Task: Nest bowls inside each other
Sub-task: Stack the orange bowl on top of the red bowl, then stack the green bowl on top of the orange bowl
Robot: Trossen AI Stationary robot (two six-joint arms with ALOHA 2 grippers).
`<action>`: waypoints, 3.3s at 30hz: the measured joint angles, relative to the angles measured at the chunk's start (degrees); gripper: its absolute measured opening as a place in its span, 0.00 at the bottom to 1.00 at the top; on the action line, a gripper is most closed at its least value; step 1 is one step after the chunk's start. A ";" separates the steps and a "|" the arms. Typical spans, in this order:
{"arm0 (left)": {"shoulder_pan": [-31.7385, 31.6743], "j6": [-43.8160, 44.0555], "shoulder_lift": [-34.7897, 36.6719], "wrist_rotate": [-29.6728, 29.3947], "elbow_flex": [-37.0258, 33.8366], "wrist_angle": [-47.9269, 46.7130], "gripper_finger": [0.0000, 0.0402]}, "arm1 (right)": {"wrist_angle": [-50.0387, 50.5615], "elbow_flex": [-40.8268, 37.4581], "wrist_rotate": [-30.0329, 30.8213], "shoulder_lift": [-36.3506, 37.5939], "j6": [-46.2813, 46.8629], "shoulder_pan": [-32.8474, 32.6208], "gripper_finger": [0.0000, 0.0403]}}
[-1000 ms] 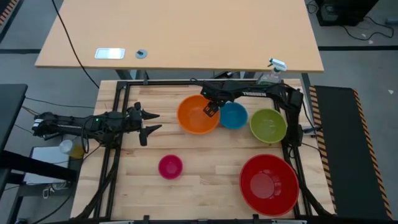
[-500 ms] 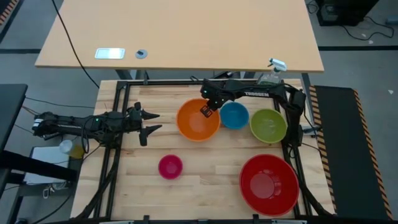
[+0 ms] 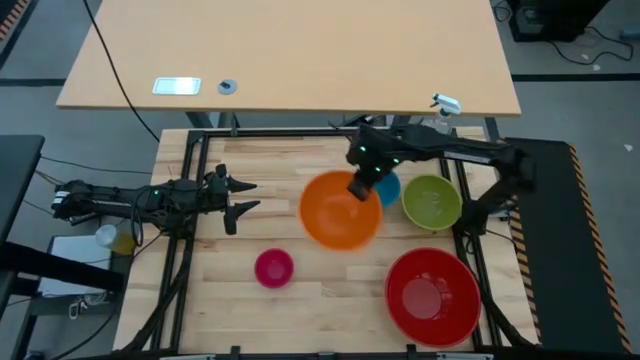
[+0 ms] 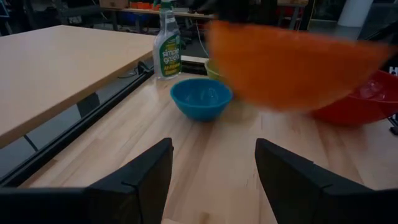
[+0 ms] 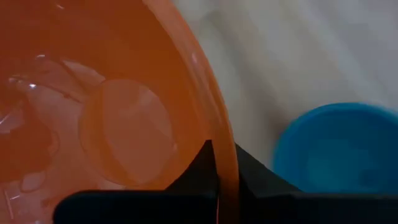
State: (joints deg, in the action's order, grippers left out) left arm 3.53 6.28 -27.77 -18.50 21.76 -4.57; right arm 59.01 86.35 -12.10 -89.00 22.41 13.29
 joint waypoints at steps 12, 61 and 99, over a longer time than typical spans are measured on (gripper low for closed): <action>0.04 0.17 0.00 0.00 0.00 -0.89 0.58 | 17.40 0.00 0.15 9.01 -3.51 -21.92 0.05; 0.08 1.07 0.00 0.00 0.00 -1.28 0.58 | 28.71 -12.35 5.61 8.55 24.55 -43.28 0.35; 0.09 1.27 -0.01 1.20 -0.01 -1.71 0.58 | 16.54 -28.90 15.11 1.45 26.87 -15.94 0.63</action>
State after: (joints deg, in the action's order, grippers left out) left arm 3.62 7.55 -27.78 -17.30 21.75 -6.27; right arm 75.55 57.45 3.01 -87.55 49.29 -2.66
